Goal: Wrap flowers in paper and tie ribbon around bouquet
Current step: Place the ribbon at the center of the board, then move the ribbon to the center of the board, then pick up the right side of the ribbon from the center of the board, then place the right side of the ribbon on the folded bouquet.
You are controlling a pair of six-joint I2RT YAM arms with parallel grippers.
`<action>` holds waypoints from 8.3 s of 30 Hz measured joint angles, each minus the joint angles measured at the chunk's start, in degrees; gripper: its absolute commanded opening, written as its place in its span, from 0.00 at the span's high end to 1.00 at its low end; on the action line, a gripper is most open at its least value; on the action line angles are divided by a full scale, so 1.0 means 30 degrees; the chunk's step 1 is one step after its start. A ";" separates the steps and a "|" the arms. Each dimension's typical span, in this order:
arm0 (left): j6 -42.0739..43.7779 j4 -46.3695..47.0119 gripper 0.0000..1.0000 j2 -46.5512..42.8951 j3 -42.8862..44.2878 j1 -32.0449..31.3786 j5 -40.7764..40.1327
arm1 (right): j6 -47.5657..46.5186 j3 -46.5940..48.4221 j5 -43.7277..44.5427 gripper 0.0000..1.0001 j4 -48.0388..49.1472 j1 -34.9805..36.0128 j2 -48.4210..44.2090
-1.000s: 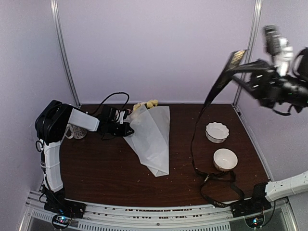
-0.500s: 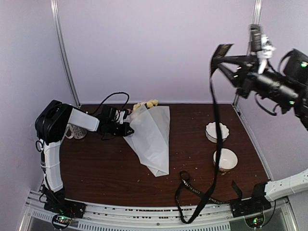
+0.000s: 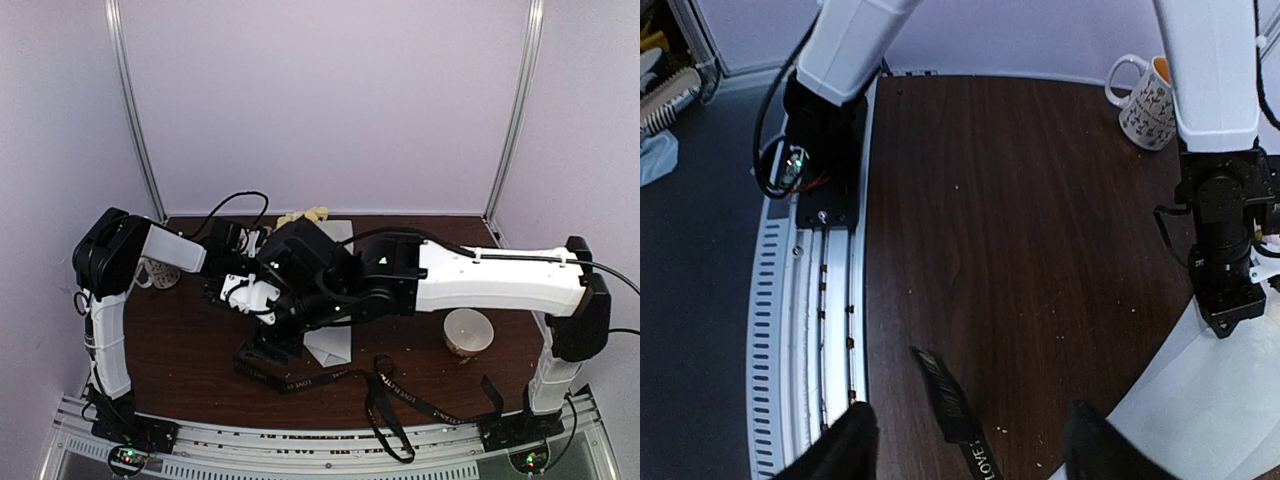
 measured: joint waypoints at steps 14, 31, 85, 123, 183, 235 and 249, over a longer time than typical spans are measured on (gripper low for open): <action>0.0044 -0.0022 1.00 0.0000 0.0000 0.0022 0.0022 | 0.5355 -0.6288 0.1392 0.14 0.1763 -0.6288 -0.1515; 0.0044 -0.0029 1.00 0.0000 0.0000 0.0029 0.0036 | 1.5322 -1.1176 -0.6827 0.34 1.1300 -1.0958 0.3126; 1.0185 -1.4979 0.45 -0.6084 -0.2076 -1.3333 -0.4932 | 1.6189 -1.1701 -0.7322 1.00 1.2560 -1.0958 0.3402; 0.5836 -1.1249 1.00 -0.6841 -0.4801 -0.8459 -0.5085 | 1.6225 -1.0754 -0.7592 1.00 1.0826 -1.0819 0.2040; 0.3155 -0.6164 1.00 -0.3701 0.1617 -0.4357 -0.4138 | 1.5140 -1.1227 -0.5697 0.91 1.0200 -0.8663 0.2820; 0.3716 -0.7628 1.00 -0.1377 0.1049 -0.4583 -0.5421 | 1.1438 -1.9329 0.1056 0.53 -0.6098 -0.4233 -0.6994; 0.3854 -0.7657 1.00 -0.1421 0.1042 -0.4656 -0.5756 | 1.0076 -1.5795 -0.1413 1.00 -0.4823 -0.6980 -0.6892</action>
